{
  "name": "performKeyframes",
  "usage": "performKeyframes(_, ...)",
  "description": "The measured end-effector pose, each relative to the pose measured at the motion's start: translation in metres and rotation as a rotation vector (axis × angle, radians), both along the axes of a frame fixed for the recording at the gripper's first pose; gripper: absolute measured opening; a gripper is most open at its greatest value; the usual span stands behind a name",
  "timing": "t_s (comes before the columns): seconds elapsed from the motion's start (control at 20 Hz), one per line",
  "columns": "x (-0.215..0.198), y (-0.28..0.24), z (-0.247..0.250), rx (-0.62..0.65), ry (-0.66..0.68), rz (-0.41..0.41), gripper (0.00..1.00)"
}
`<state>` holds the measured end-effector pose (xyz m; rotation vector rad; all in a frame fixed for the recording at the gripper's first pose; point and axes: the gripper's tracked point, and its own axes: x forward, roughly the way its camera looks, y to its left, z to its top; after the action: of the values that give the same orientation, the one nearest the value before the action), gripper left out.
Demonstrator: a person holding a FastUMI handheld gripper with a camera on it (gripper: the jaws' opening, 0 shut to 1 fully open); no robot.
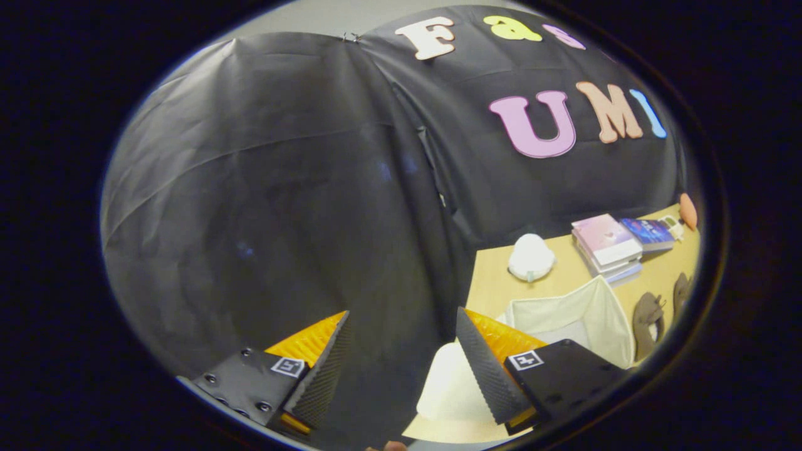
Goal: Open the storage box then place both shoes into the box .Put the left shoe in first, then the right shoe, with the right side of both shoes facing outward in a uniform manner.
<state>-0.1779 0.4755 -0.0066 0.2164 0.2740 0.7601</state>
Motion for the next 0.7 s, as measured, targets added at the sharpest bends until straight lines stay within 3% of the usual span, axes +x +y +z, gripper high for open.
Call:
performKeyframes(0.15,0.033,-0.039,-0.006,-0.078,-0.038,-0.073,1.00)
performKeyframes(0.4,0.101,-0.149,-0.029,-0.330,-0.078,-0.320,1.00)
performKeyframes(0.7,0.159,-0.279,-0.061,-0.516,0.029,-0.554,1.00)
